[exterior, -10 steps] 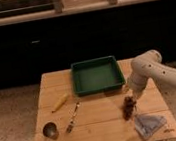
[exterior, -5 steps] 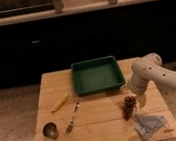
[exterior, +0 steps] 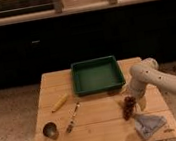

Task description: Place grapes in tray

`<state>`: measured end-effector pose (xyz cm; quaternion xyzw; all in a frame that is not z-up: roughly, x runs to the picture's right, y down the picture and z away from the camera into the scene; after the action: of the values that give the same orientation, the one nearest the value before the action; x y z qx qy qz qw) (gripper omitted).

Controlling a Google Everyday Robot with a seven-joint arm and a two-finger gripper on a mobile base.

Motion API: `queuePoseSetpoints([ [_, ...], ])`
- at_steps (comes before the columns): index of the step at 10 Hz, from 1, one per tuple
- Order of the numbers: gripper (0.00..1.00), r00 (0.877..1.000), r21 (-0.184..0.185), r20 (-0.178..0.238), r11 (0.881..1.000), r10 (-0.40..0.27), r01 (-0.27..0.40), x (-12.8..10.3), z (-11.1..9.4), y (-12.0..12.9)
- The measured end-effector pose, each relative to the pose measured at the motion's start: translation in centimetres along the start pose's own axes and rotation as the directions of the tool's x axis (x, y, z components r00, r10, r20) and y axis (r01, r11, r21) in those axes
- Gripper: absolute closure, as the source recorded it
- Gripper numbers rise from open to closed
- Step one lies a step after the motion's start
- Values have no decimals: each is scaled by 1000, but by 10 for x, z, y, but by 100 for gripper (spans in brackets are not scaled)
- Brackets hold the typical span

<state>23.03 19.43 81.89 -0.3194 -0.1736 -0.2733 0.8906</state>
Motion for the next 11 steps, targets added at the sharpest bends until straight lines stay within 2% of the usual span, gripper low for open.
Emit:
queuePoseSetpoints([
  [2, 20, 999, -38, 27, 999, -36, 37, 2, 16, 0],
  [3, 26, 998, -52, 43, 997, -56, 58, 1, 23, -1],
  [5, 43, 995, -62, 68, 995, -74, 78, 1, 27, 1],
  [10, 95, 987, -89, 130, 990, -98, 110, -5, 37, 7],
  [11, 99, 986, -90, 135, 990, -96, 109, -6, 38, 8],
])
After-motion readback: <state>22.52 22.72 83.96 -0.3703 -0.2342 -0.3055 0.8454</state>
